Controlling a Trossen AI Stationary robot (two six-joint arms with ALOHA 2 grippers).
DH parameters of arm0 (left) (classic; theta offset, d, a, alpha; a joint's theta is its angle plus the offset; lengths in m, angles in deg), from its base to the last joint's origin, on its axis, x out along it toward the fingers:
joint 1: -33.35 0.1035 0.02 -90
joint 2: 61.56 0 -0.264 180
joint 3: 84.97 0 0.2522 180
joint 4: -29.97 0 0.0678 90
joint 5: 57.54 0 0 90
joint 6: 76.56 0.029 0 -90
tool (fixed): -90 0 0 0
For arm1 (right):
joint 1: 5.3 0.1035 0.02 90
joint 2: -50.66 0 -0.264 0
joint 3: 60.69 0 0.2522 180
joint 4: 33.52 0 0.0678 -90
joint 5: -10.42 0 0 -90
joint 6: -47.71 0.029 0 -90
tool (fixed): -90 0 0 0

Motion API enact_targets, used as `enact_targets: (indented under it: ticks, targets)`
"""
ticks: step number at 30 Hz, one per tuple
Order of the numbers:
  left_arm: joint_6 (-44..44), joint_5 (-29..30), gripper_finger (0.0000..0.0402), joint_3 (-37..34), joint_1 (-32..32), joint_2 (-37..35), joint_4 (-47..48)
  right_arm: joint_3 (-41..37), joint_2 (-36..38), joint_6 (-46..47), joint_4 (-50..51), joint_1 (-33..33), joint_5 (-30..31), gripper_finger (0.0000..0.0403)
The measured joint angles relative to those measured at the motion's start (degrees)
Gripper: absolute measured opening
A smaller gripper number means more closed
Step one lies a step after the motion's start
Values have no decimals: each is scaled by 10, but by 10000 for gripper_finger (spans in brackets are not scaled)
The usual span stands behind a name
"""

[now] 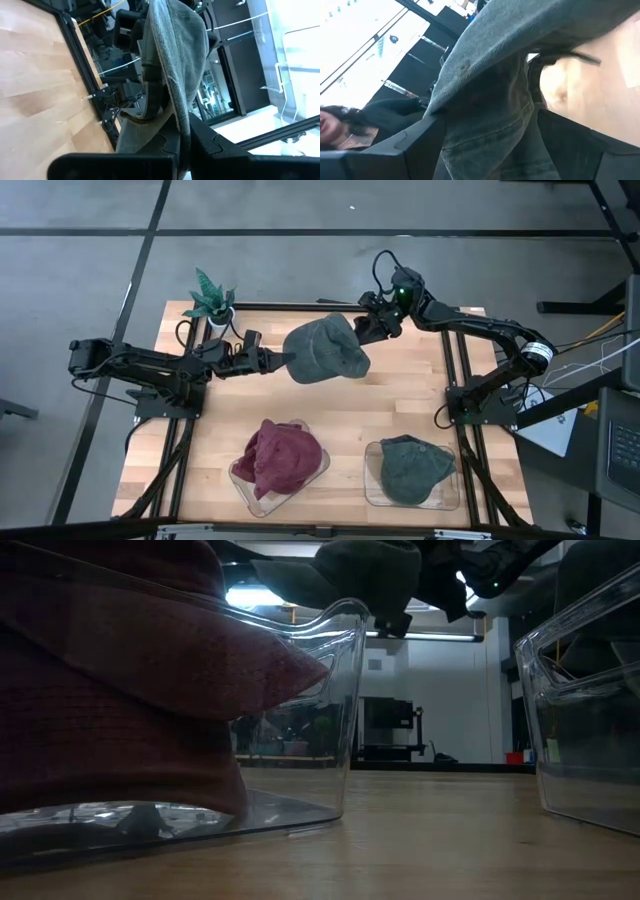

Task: Pick & Place hat
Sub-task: Put the gray cap into the right transparent bin

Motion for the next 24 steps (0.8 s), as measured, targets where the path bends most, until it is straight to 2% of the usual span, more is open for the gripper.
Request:
enact_targets:
  ticks: [5,11,18,24]
  targets:
    - [-13,-12,7,0,3,0,-1,0,0,45,-44,0,-34,314]
    - [-25,-12,7,0,3,0,-5,0,0,134,-167,-2,-35,314]
    - [-33,-5,7,0,3,0,-40,0,3,139,-169,-8,-34,314]
    - [-33,-9,7,0,3,-5,-35,0,11,147,-160,-46,-44,314]
